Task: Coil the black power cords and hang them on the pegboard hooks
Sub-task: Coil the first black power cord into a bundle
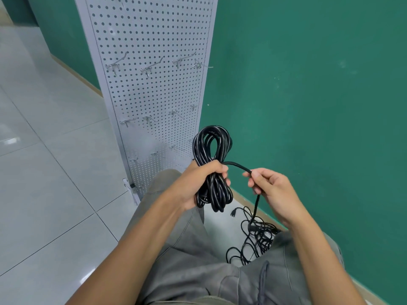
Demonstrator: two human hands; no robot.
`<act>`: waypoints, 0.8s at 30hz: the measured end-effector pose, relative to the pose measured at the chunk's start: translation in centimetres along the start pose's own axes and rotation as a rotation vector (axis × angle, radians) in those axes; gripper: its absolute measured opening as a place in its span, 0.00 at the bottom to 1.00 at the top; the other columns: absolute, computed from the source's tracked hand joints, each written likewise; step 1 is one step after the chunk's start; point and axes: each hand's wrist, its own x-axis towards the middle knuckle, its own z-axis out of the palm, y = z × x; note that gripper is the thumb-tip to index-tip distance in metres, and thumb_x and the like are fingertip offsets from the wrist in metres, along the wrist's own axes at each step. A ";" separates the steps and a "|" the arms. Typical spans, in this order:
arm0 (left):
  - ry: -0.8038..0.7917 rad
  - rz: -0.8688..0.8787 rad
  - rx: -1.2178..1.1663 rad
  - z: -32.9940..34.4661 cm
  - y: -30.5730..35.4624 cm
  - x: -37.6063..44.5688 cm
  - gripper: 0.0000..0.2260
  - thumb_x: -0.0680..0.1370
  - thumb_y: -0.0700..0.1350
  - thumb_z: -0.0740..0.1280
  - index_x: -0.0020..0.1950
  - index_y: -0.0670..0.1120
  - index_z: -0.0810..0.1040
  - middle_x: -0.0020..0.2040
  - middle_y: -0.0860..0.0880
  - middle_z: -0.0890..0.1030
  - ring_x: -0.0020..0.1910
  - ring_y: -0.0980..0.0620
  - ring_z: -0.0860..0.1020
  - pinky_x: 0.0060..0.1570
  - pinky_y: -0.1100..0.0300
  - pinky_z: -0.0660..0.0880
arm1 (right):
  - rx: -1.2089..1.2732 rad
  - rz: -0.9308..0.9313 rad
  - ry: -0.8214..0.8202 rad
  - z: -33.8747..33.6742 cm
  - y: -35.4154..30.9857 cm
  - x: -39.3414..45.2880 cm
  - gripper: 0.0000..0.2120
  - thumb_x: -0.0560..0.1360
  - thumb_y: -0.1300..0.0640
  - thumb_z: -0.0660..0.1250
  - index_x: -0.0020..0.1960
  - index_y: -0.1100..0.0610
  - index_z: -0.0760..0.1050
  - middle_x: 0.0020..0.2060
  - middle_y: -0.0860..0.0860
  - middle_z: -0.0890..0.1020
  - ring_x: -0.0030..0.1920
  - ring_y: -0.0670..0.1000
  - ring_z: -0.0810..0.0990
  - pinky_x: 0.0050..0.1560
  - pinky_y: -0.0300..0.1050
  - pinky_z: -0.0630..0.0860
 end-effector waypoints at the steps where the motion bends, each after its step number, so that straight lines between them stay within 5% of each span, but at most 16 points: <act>1: -0.027 -0.007 0.002 0.3 0.3 0.2 0.08 0.73 0.41 0.69 0.34 0.45 0.76 0.34 0.48 0.75 0.36 0.49 0.79 0.38 0.58 0.77 | -0.020 0.009 -0.024 -0.6 -0.1 0.3 0.13 0.80 0.53 0.66 0.47 0.62 0.82 0.36 0.50 0.79 0.35 0.48 0.69 0.42 0.40 0.70; 6: -0.232 0.056 0.284 2.0 2.6 2.1 0.08 0.72 0.40 0.68 0.33 0.46 0.77 0.34 0.45 0.78 0.37 0.44 0.77 0.42 0.55 0.76 | -0.116 0.094 -0.151 -4.0 -1.8 3.2 0.20 0.74 0.42 0.73 0.41 0.60 0.80 0.29 0.50 0.70 0.31 0.47 0.65 0.36 0.40 0.62; 10: -0.437 0.064 0.653 3.0 5.2 3.3 0.04 0.71 0.39 0.69 0.36 0.41 0.78 0.34 0.42 0.81 0.36 0.45 0.79 0.42 0.55 0.78 | -0.107 0.247 -0.391 -7.6 -5.3 5.2 0.13 0.72 0.51 0.73 0.32 0.51 0.74 0.28 0.48 0.67 0.29 0.46 0.60 0.34 0.44 0.54; 13: -0.562 0.012 0.916 4.0 6.7 3.9 0.06 0.72 0.35 0.70 0.34 0.41 0.78 0.33 0.42 0.81 0.33 0.46 0.79 0.38 0.58 0.77 | -0.196 0.343 -0.448 -8.8 -8.0 6.9 0.12 0.72 0.44 0.73 0.39 0.51 0.77 0.31 0.51 0.70 0.32 0.47 0.61 0.36 0.46 0.56; 16: -0.681 -0.055 1.110 5.5 7.3 4.5 0.07 0.70 0.35 0.71 0.33 0.41 0.78 0.33 0.41 0.81 0.32 0.46 0.79 0.37 0.56 0.76 | -0.296 0.461 -0.449 -8.5 -10.4 8.7 0.33 0.74 0.26 0.61 0.55 0.58 0.74 0.44 0.57 0.72 0.41 0.50 0.65 0.39 0.45 0.65; 19: -0.729 -0.105 1.283 7.1 7.4 5.3 0.06 0.70 0.34 0.71 0.33 0.40 0.79 0.32 0.42 0.82 0.31 0.47 0.79 0.36 0.57 0.75 | -0.480 0.542 -0.459 -7.1 -13.2 9.5 0.33 0.76 0.25 0.48 0.48 0.56 0.68 0.31 0.53 0.71 0.30 0.50 0.62 0.34 0.44 0.62; 24: -0.726 -0.201 1.410 8.1 6.4 6.7 0.04 0.70 0.36 0.72 0.36 0.41 0.80 0.32 0.46 0.80 0.31 0.49 0.78 0.38 0.56 0.74 | -0.789 0.473 -0.476 -4.0 -16.6 9.9 0.35 0.77 0.25 0.45 0.51 0.57 0.68 0.33 0.57 0.79 0.29 0.51 0.64 0.38 0.46 0.63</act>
